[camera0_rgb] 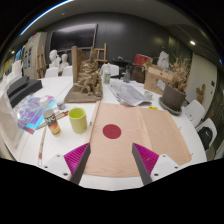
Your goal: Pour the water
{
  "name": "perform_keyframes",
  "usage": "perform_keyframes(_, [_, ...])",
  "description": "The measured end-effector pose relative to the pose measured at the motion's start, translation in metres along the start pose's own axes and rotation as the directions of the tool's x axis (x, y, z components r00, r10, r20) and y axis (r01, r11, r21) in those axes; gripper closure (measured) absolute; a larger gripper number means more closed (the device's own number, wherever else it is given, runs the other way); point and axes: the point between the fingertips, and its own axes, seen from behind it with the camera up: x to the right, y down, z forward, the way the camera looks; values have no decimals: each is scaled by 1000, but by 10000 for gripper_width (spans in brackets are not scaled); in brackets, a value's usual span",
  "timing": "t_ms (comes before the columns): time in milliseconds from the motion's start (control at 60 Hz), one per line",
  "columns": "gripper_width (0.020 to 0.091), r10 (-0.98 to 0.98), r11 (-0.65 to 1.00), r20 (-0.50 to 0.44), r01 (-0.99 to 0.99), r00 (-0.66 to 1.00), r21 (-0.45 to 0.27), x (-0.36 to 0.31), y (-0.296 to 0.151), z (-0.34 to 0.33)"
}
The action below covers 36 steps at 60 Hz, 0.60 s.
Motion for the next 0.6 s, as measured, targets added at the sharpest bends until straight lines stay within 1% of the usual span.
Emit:
perform_keyframes(183, [245, -27, 999, 129, 21, 991, 45, -111, 7, -4])
perform_keyframes(333, [245, -43, 993, 211, 18, 977, 120, -189, -8, 14])
perform_keyframes(500, [244, -12, 980, 224, -33, 974, 195, -239, -38, 61])
perform_keyframes(600, [249, 24, 975, 216, -70, 976, 209, -255, -47, 92])
